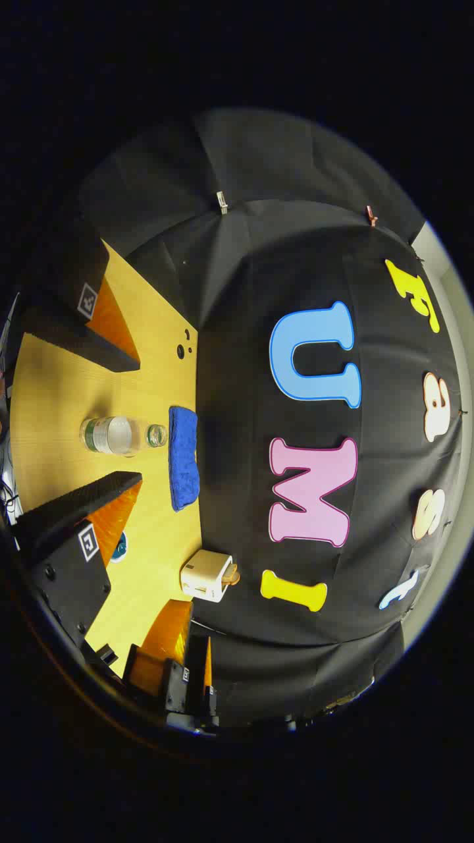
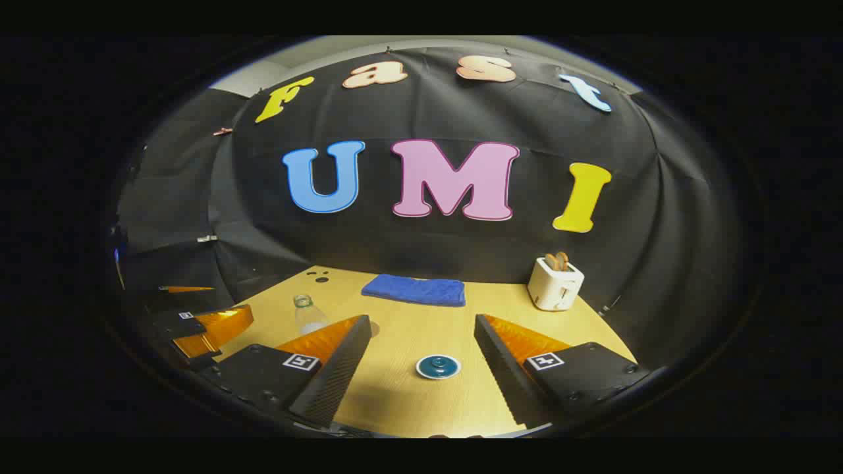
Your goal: Open the teacup lid with one hand, grasp the water bottle and pour water into the teacup with the other hand; after pouring, place the water bottle on the coaster and then close the teacup lid.
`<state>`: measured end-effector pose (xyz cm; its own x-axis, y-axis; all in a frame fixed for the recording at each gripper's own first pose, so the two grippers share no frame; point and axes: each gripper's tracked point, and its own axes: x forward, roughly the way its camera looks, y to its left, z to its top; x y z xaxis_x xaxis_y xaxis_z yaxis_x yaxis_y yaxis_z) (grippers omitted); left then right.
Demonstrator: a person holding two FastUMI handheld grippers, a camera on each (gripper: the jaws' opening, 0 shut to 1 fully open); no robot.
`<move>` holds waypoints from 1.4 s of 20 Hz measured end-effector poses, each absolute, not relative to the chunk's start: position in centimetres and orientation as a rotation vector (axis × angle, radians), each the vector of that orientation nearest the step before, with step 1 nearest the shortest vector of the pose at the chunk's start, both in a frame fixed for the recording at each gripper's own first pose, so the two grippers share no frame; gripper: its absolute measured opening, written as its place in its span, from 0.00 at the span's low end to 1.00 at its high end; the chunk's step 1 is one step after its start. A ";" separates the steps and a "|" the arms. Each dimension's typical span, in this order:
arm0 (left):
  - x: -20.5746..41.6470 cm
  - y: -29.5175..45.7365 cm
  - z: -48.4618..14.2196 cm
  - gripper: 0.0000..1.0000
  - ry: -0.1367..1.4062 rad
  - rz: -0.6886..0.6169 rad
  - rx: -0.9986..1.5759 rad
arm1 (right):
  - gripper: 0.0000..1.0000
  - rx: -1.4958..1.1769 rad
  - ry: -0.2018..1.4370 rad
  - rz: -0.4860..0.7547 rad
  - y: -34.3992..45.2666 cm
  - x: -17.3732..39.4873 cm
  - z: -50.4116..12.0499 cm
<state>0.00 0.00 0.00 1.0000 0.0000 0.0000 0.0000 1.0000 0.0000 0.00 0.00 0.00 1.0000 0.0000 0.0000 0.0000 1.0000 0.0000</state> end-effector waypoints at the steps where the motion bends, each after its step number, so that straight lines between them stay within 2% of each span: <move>1: 0.1 0.0 0.0 0.96 0.002 0.002 0.007 | 0.98 0.008 0.007 0.000 -0.1 0.1 -0.2; 17: 1.6 -0.8 -0.9 0.96 0.043 -0.024 0.009 | 0.98 0.041 0.053 -0.005 -1.1 1.1 -2.1; 28: 3.7 -0.4 -2.0 0.96 0.062 -0.005 0.048 | 0.98 0.009 0.059 0.020 -0.7 4.8 -4.1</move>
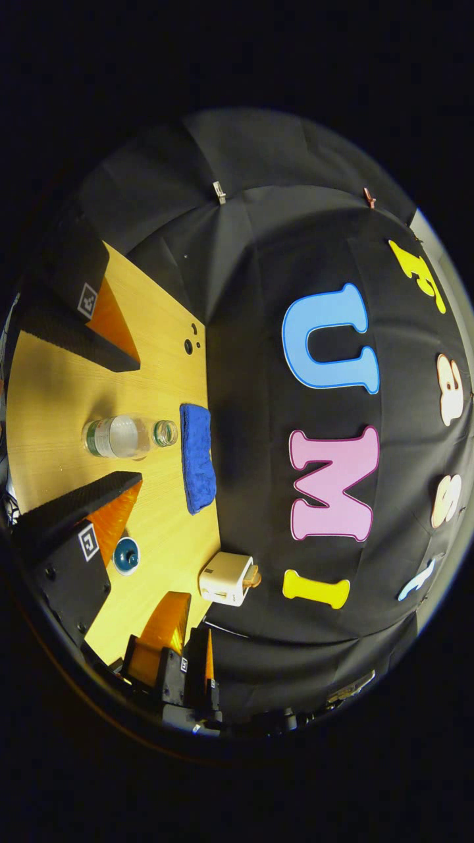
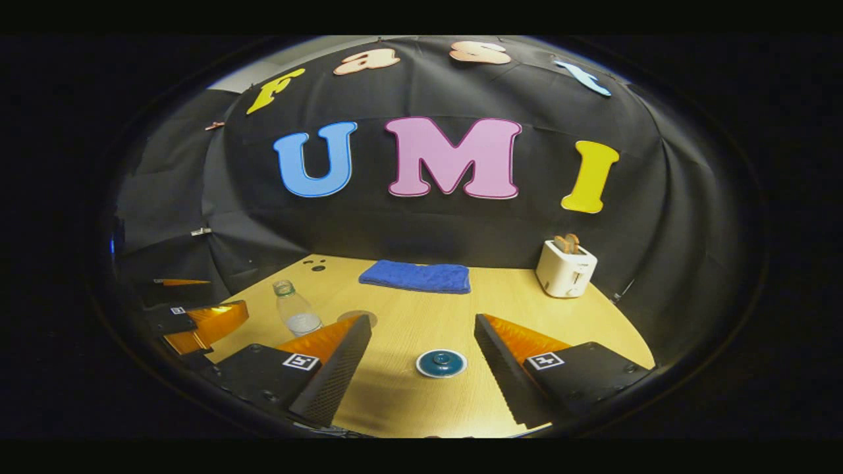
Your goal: Open the teacup lid with one hand, grasp the water bottle and pour water into the teacup with the other hand; after pouring, place the water bottle on the coaster and then close the teacup lid.
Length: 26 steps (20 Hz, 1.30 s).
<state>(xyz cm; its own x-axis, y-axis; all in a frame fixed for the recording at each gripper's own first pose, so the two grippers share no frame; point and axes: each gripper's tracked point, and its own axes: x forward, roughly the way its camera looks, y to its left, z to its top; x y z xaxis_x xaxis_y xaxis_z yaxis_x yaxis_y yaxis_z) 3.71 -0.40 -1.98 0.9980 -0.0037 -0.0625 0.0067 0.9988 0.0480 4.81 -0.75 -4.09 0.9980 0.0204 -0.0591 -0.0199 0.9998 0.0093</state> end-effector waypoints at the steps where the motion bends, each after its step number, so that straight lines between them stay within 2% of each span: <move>1: 4.1 -0.5 -2.1 0.96 0.063 -0.005 0.043 | 0.98 0.005 0.061 0.020 -0.9 5.2 -4.5; 5: 5.4 -0.5 -4.5 0.96 0.087 0.002 0.051 | 0.98 0.007 0.081 0.025 -1.3 7.8 -7.3; 12: 5.0 -0.3 -13.9 0.96 0.191 0.013 0.023 | 0.98 0.046 0.108 -0.004 -3.7 13.4 -13.8; 19: 7.1 -0.2 -17.7 0.96 0.215 0.060 -0.070 | 0.98 -0.019 0.089 -0.026 -4.3 15.6 -18.2; 24: 6.9 0.9 -19.1 0.96 0.243 0.060 -0.021 | 0.97 -0.059 0.051 -0.017 -3.5 16.4 -18.4; 26: 7.0 1.1 -19.0 0.96 0.244 0.064 -0.022 | 0.90 -0.043 0.069 -0.021 -3.5 16.6 -19.1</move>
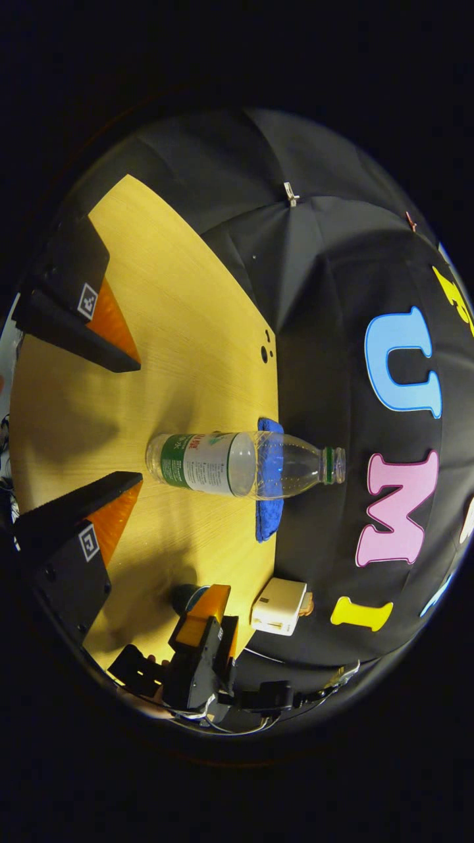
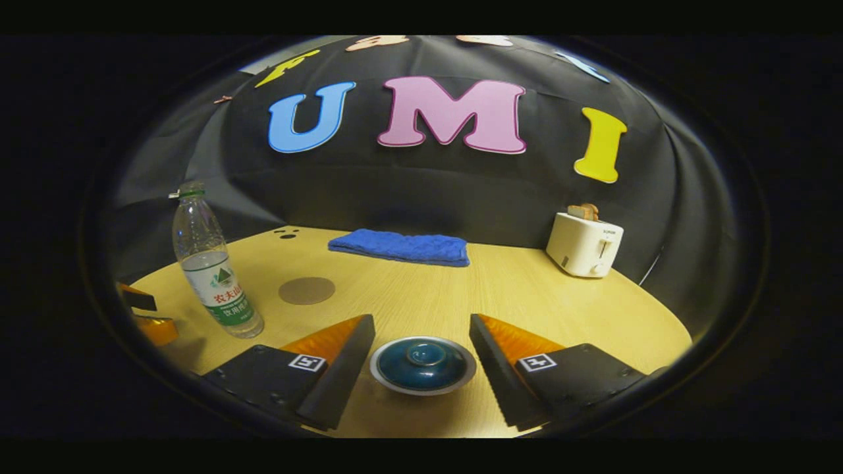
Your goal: Open the teacup lid with one hand, grasp the water bottle and pour water into the teacup with the other hand; after pouring, place the water bottle on the coaster and then close the teacup lid.
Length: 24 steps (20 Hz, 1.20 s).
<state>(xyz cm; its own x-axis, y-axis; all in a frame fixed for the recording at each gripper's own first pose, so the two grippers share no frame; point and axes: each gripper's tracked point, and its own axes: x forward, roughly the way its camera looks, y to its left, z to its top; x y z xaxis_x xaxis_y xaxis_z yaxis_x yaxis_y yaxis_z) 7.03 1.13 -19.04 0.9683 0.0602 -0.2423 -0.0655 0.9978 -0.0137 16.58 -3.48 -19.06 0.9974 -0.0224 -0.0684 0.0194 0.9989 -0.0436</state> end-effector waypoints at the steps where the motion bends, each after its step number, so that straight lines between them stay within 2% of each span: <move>1: 7.1 1.2 -18.9 0.96 0.245 0.066 -0.025 | 0.84 -0.034 0.073 -0.025 -3.5 16.6 -19.3; 3: 7.2 1.0 -18.7 0.96 0.240 0.060 -0.027 | 0.77 -0.015 0.075 -0.030 -3.8 16.6 -19.5; 5: 7.4 0.5 -18.9 0.96 0.241 0.044 -0.013 | 0.76 -0.003 0.083 -0.017 -3.4 16.6 -20.0; 8: 7.5 -0.1 -19.1 0.96 0.244 0.028 -0.013 | 0.68 0.018 0.087 -0.012 -3.5 16.7 -20.3; 9: 7.6 -0.2 -19.2 0.96 0.245 0.025 -0.019 | 0.68 0.021 0.083 -0.010 -3.4 16.7 -20.2; 10: 7.5 -0.4 -19.2 0.96 0.246 0.026 -0.024 | 0.62 0.024 0.085 -0.005 -3.4 16.7 -20.2; 13: 7.4 -0.7 -19.5 0.96 0.253 0.025 -0.042 | 0.57 0.028 0.088 0.010 -3.2 16.8 -20.1; 15: 7.6 -0.9 -19.5 0.96 0.255 0.021 -0.066 | 0.50 0.044 0.089 0.010 -3.6 17.0 -19.8; 16: 7.8 -1.0 -19.1 0.96 0.245 0.018 -0.072 | 0.36 0.058 0.098 0.016 -3.6 17.0 -19.9; 17: 8.1 -1.1 -18.8 0.96 0.232 0.017 -0.071 | 0.39 0.065 0.098 0.021 -3.5 17.0 -19.9; 18: 8.4 -1.0 -18.4 0.96 0.222 0.018 -0.066 | 0.35 0.062 0.103 0.029 -3.4 17.1 -19.8; 19: 8.7 -1.0 -18.0 0.96 0.212 0.020 -0.063 | 0.39 0.049 0.108 0.035 -3.4 17.2 -20.0; 20: 8.9 -0.8 -17.8 0.96 0.203 0.022 -0.065 | 0.29 0.032 0.115 0.038 -3.4 17.0 -19.8; 21: 9.0 -0.8 -17.5 0.96 0.197 0.024 -0.069 | 0.34 0.024 0.116 0.051 -3.2 17.1 -19.9; 23: 9.4 -0.7 -17.1 0.96 0.182 0.024 -0.073 | 0.35 0.017 0.116 0.043 -3.4 17.1 -19.8; 24: 9.5 -0.6 -16.8 0.96 0.175 0.024 -0.069 | 0.30 0.018 0.115 0.049 -3.3 17.3 -19.7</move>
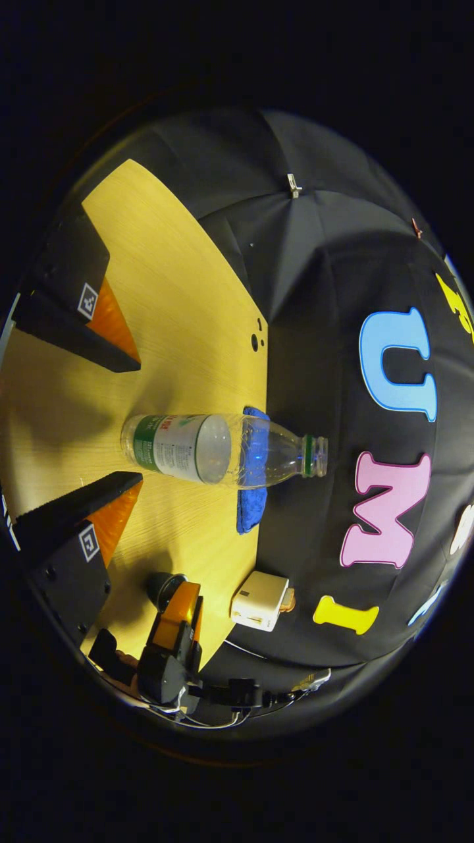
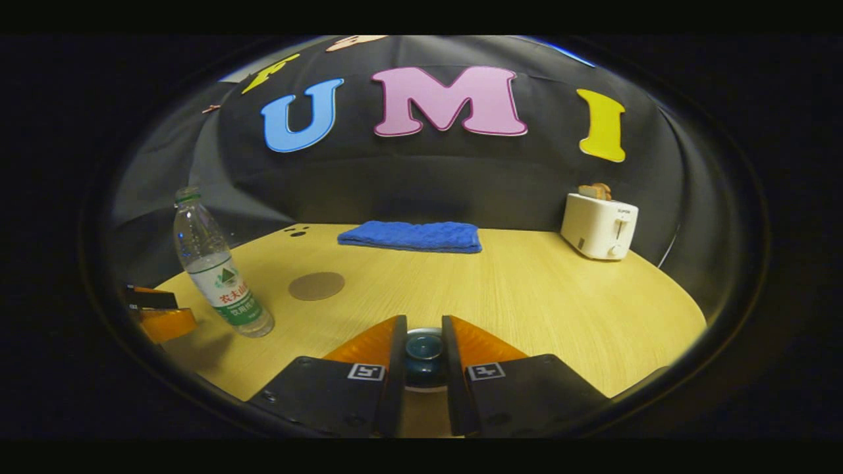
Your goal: Open the teacup lid with one hand, grasp the water bottle and pour water into the teacup with the other hand; after pouring, place the water bottle on the coaster and then close the teacup lid.
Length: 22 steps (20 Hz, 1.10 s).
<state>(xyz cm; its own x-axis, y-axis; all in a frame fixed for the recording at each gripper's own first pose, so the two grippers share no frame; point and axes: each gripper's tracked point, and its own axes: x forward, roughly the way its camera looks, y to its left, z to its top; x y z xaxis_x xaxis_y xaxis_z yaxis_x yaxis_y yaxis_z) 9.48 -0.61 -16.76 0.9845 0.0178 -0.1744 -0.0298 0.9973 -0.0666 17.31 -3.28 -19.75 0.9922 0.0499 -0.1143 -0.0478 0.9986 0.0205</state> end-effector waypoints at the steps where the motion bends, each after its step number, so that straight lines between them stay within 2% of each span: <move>1: 9.7 -0.6 -16.7 0.96 0.166 0.019 -0.060 | 0.31 0.014 0.113 0.050 -3.2 17.3 -19.8; 2: 9.9 -0.7 -16.4 0.96 0.157 0.010 -0.049 | 0.22 0.013 0.115 0.055 -3.1 17.3 -19.8; 5: 10.7 -1.6 -15.7 0.96 0.139 -0.032 -0.036 | 0.22 -0.002 0.116 0.051 -3.5 17.1 -19.3; 6: 11.0 -1.9 -15.3 0.96 0.126 -0.044 -0.046 | 0.28 -0.010 0.108 0.039 -3.8 17.2 -18.7; 12: 14.5 -2.1 -14.0 0.96 0.073 -0.040 -0.079 | 0.28 -0.042 0.048 0.057 -3.1 16.0 -15.0; 18: 18.1 -2.6 -13.0 0.96 0.026 -0.075 -0.073 | 0.28 -0.037 0.084 0.074 -2.4 14.7 -16.3; 22: 19.0 -3.0 -12.2 0.85 -0.011 -0.089 -0.077 | 0.28 0.000 0.112 0.068 -2.1 14.4 -17.4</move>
